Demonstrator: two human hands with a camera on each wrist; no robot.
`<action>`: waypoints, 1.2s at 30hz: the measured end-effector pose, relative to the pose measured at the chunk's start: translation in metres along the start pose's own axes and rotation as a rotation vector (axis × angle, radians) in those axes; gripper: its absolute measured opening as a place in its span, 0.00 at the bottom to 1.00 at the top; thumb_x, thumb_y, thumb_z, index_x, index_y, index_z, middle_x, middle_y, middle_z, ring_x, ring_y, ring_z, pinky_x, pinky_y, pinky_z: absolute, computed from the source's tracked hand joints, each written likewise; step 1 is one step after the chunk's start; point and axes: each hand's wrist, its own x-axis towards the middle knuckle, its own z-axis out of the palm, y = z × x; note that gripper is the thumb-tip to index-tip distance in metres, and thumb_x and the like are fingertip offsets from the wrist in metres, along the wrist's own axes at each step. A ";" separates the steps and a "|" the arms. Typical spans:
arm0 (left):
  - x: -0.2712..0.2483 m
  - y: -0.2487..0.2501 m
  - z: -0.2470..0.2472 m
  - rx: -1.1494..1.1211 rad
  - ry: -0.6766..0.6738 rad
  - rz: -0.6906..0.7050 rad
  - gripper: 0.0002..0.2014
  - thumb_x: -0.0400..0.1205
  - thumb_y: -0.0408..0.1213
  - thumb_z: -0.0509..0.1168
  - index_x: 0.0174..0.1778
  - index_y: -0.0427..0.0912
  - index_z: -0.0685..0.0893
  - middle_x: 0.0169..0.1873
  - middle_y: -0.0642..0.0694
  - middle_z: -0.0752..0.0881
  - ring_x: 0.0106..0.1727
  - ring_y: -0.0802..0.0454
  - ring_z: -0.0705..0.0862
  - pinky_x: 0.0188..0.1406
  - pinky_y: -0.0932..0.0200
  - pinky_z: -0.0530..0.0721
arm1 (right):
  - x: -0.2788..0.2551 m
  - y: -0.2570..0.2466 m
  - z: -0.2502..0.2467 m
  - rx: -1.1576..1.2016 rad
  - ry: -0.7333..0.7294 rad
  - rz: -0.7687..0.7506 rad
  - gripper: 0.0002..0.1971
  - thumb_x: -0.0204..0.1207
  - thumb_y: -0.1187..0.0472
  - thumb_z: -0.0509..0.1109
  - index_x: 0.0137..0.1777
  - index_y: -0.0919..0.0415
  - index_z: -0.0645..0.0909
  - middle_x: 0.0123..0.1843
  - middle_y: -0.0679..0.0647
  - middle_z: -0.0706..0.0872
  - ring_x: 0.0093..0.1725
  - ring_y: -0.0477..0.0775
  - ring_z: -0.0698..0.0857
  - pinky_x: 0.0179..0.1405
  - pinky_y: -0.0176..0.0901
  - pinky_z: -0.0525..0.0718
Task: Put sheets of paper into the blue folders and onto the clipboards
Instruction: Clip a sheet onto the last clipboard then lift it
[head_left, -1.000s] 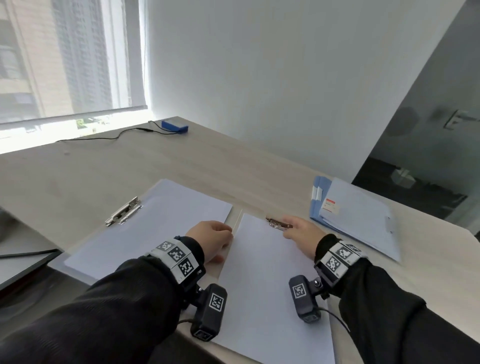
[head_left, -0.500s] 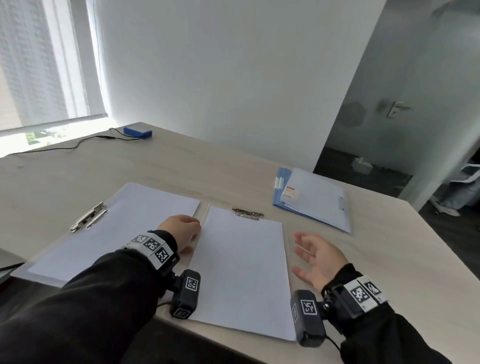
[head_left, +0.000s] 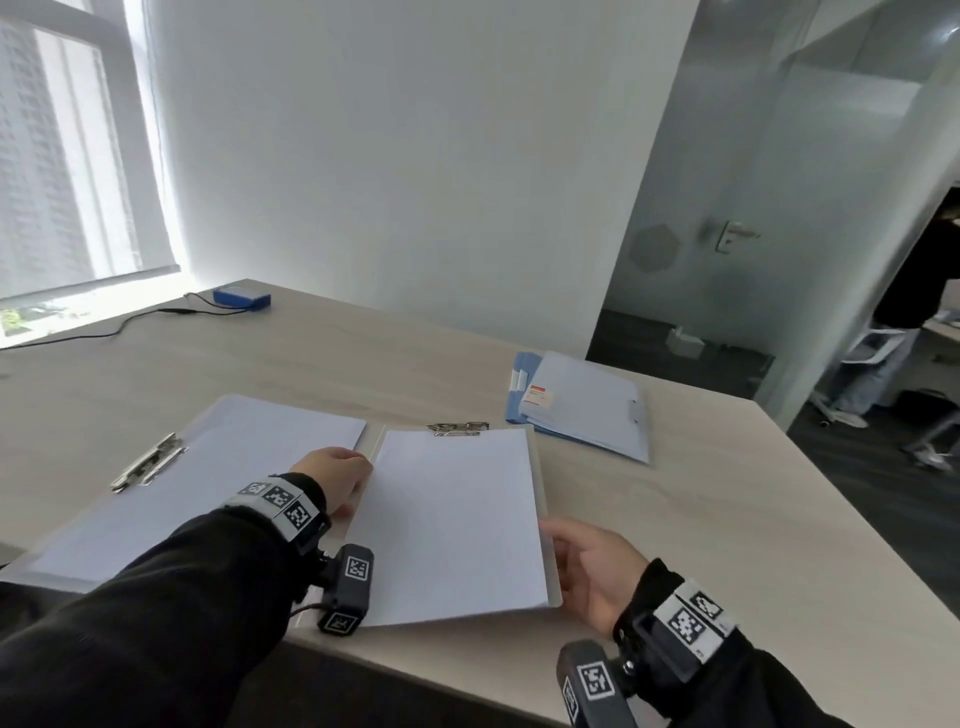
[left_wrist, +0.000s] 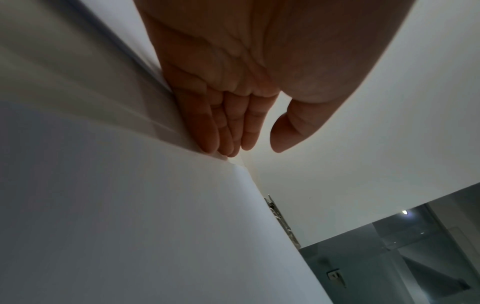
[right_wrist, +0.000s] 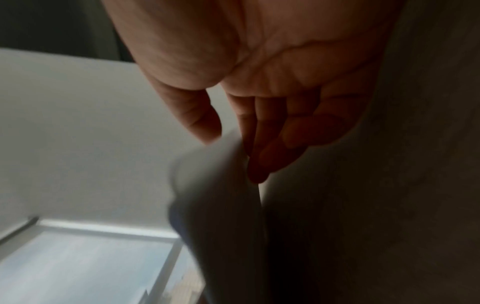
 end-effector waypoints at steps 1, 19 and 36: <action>0.000 -0.001 0.000 -0.022 -0.010 0.001 0.07 0.78 0.40 0.66 0.47 0.46 0.88 0.45 0.42 0.90 0.48 0.41 0.87 0.50 0.50 0.85 | -0.004 0.002 0.004 -0.045 -0.012 -0.002 0.18 0.77 0.55 0.69 0.61 0.66 0.84 0.53 0.65 0.91 0.42 0.62 0.87 0.35 0.46 0.81; -0.105 0.050 0.012 -0.391 -0.141 0.106 0.16 0.81 0.46 0.64 0.34 0.40 0.87 0.25 0.46 0.82 0.25 0.51 0.76 0.24 0.62 0.65 | -0.051 -0.044 -0.018 0.229 0.113 -0.529 0.13 0.80 0.70 0.58 0.58 0.61 0.81 0.40 0.63 0.85 0.23 0.57 0.76 0.20 0.40 0.70; -0.083 0.060 0.057 -0.441 -0.228 0.277 0.26 0.67 0.27 0.68 0.63 0.38 0.79 0.55 0.35 0.85 0.46 0.44 0.85 0.38 0.49 0.90 | -0.055 -0.028 -0.054 0.299 0.180 -0.372 0.07 0.79 0.68 0.59 0.51 0.62 0.78 0.28 0.61 0.82 0.21 0.56 0.73 0.19 0.37 0.66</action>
